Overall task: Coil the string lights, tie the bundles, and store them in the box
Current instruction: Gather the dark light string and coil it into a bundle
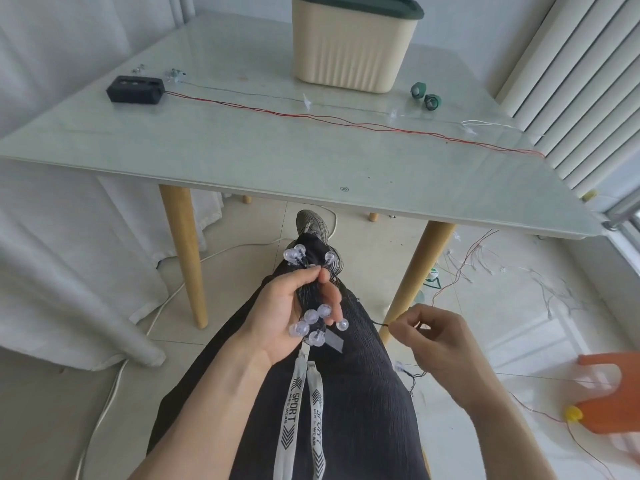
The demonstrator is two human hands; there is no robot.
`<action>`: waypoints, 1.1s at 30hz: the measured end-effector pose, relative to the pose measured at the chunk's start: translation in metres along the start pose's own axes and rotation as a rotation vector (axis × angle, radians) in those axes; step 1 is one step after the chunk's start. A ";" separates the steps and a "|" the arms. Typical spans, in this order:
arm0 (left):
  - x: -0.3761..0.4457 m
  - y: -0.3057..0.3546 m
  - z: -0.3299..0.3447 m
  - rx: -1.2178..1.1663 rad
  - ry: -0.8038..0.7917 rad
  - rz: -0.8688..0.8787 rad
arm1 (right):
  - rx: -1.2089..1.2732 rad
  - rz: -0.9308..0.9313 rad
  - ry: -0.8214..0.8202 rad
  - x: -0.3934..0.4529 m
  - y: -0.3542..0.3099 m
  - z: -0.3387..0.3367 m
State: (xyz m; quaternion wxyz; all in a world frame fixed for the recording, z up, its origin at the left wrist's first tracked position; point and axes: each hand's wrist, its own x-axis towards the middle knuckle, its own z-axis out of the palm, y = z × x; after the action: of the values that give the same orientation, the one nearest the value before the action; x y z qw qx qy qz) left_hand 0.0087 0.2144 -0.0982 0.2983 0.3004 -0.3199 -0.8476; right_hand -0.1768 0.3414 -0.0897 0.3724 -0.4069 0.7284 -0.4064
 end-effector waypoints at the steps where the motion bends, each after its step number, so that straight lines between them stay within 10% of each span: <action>1: 0.000 0.001 0.000 -0.004 0.005 -0.002 | -0.004 0.012 0.002 -0.001 -0.001 0.002; 7: 0.006 -0.004 0.002 -0.175 -0.026 0.004 | -0.379 -0.034 -0.271 -0.012 -0.015 0.016; 11: 0.006 -0.012 -0.001 0.157 -0.031 0.024 | -0.520 -0.185 -0.312 -0.018 -0.027 0.022; 23: 0.000 -0.024 0.006 0.428 -0.282 -0.078 | -0.227 -0.326 -0.110 -0.013 -0.042 0.005; 33: 0.002 -0.022 0.001 0.399 -0.183 -0.031 | -0.303 -0.282 -0.200 -0.014 -0.039 -0.002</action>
State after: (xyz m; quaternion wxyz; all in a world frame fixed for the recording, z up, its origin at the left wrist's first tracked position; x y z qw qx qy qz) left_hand 0.0000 0.2268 -0.1137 0.1898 0.2803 -0.5023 -0.7957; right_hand -0.1621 0.3415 -0.0510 0.3169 -0.5941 0.6765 -0.2981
